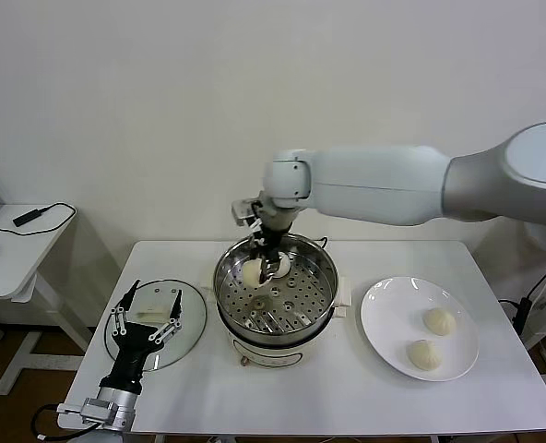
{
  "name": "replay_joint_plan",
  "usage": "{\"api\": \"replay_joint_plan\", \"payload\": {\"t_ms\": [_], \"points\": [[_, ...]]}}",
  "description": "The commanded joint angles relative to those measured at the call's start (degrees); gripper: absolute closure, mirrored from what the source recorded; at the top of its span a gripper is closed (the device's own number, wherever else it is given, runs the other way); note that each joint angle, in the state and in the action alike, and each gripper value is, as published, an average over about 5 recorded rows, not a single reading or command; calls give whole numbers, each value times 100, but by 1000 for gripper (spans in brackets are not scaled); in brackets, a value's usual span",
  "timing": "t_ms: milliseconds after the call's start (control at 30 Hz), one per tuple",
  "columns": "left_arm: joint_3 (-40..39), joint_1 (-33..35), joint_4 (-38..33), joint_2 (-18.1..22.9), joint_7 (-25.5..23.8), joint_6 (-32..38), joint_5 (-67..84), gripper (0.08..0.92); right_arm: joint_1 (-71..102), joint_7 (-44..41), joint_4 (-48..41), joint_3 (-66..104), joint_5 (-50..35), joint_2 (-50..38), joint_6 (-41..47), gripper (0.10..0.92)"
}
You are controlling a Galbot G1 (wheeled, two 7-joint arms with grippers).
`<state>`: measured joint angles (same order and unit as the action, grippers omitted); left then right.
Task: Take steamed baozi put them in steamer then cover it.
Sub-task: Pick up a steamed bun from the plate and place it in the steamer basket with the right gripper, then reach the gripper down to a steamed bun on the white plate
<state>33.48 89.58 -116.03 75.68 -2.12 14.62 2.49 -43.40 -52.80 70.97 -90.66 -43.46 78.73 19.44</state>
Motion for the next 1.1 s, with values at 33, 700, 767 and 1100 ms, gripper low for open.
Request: {"api": "replay_joint_plan", "payload": {"t_ms": [33,700,767,1100], "points": [[17,18,-28,3,12,22,18,177,331,336,-358,-80,-109,617,95,414],[73,43,-52,7,28,37,70,177,619,256,-385,-58,266,518,105,238],[69,39,-52,5,28,33,74,177,546,236,-261,-10,307,391,104,212],[-40,-36,-83,-3,26,-34,73,177,-555,-811,1127,502,999,-1564,-51,202]]}}
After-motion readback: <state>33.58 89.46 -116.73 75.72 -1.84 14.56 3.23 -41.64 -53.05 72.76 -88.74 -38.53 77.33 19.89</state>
